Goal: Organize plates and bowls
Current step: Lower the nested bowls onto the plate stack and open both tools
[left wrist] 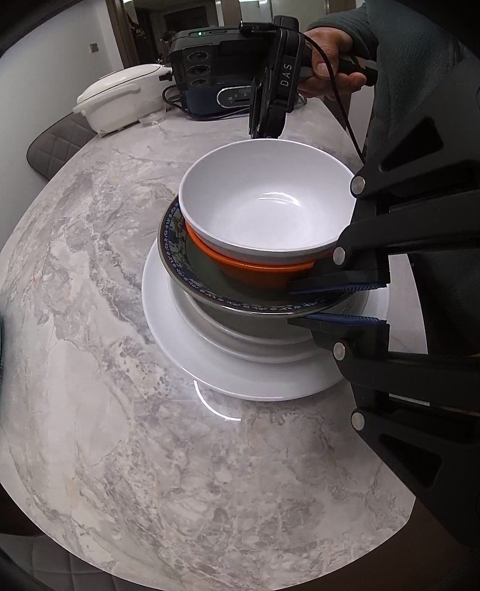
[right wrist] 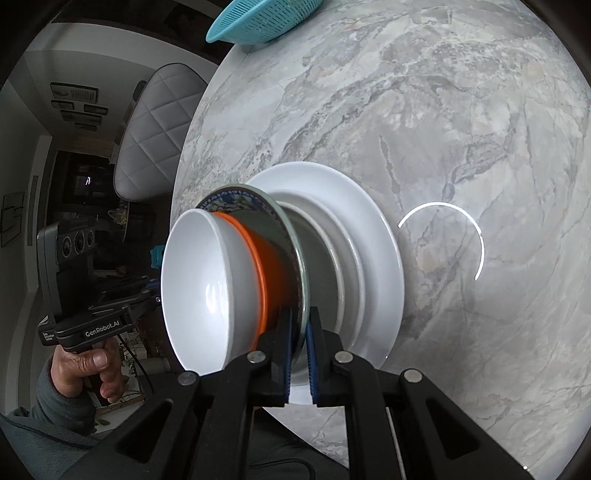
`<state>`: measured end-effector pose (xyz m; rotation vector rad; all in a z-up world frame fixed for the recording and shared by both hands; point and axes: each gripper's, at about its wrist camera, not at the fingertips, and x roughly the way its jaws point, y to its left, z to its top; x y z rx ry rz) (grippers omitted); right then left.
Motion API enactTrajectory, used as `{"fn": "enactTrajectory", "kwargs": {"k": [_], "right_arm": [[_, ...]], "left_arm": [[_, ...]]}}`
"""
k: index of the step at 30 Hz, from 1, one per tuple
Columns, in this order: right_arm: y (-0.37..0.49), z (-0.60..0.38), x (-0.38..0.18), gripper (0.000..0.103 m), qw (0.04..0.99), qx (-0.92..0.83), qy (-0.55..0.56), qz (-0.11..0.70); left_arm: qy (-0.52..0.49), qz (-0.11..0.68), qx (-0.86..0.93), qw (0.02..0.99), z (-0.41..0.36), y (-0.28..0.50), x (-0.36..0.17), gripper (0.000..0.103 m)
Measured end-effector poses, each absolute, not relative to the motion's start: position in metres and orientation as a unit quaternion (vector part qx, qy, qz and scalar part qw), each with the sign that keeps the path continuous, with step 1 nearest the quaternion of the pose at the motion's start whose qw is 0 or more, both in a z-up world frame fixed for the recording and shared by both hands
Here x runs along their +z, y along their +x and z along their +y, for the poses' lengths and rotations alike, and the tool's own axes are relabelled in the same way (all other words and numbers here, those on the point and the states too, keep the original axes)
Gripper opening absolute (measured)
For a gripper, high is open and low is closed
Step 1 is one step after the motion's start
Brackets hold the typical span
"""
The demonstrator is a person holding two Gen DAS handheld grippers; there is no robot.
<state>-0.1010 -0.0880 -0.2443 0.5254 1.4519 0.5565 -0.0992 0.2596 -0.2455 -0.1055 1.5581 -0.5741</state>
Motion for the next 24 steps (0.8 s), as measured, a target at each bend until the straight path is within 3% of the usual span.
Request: {"fn": "enactTrajectory", "kwargs": {"k": [24], "right_arm": [[-0.106,-0.082,-0.253,0.012,0.7,0.226,0.229,0.638]], "left_arm": [[-0.058,0.675,-0.26,0.688,0.265,-0.099,-0.266,0.01]]}}
